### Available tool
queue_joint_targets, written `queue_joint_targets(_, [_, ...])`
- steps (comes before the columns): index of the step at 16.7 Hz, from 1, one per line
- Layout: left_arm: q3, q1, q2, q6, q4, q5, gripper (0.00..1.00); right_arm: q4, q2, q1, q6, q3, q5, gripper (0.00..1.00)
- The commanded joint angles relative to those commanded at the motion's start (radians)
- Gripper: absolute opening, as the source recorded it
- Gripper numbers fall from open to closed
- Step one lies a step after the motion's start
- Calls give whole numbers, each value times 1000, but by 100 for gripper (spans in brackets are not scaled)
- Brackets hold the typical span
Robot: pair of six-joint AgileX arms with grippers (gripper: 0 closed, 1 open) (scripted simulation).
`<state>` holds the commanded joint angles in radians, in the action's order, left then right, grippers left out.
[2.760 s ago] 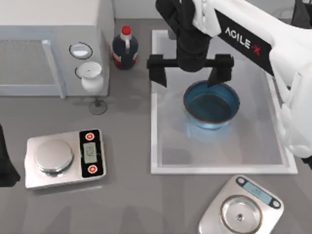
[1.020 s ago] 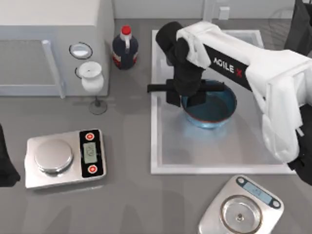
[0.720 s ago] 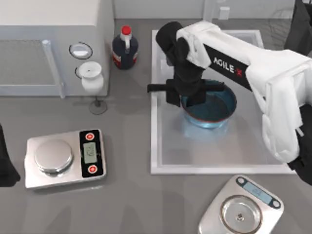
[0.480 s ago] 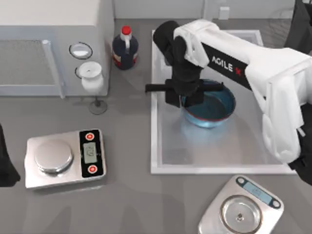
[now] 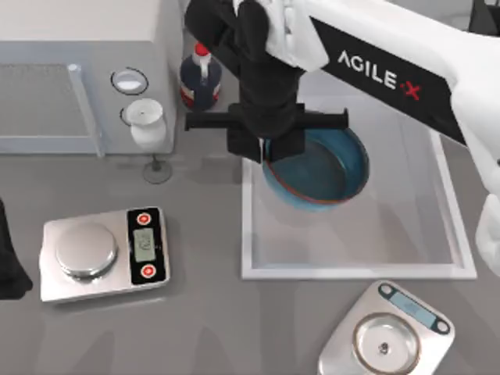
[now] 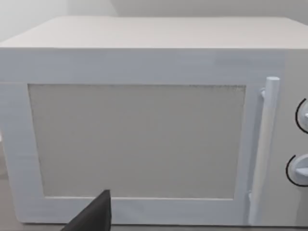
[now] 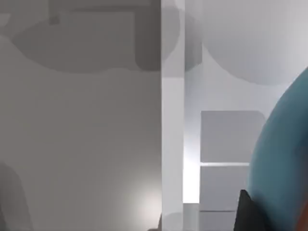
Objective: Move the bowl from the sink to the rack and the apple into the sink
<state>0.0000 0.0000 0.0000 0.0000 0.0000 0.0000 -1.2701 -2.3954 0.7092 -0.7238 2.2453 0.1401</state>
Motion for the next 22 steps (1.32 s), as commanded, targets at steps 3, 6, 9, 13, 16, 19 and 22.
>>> queue_joint_targets(3, [0,0,0,0,0,0,100,-103,216,94,-92,-122,12,0])
queue_joint_targets(6, [0,0,0,0,0,0,100,-205,442,187,-183,-244,23,0])
queue_joint_targets(9, [0,0,0,0,0,0,100,-278,585,254,-248,-337,30,0])
queue_joint_targets(13, [0,0,0,0,0,0,100,-304,637,278,-272,-371,32,0])
queue_joint_targets(16, [0,0,0,0,0,0,100,-303,634,273,-271,-368,31,0])
queue_joint_targets(19, [0,0,0,0,0,0,100,-276,647,243,-239,-388,9,0])
queue_joint_targets(22, [0,0,0,0,0,0,100,-161,686,129,-141,-441,-52,0])
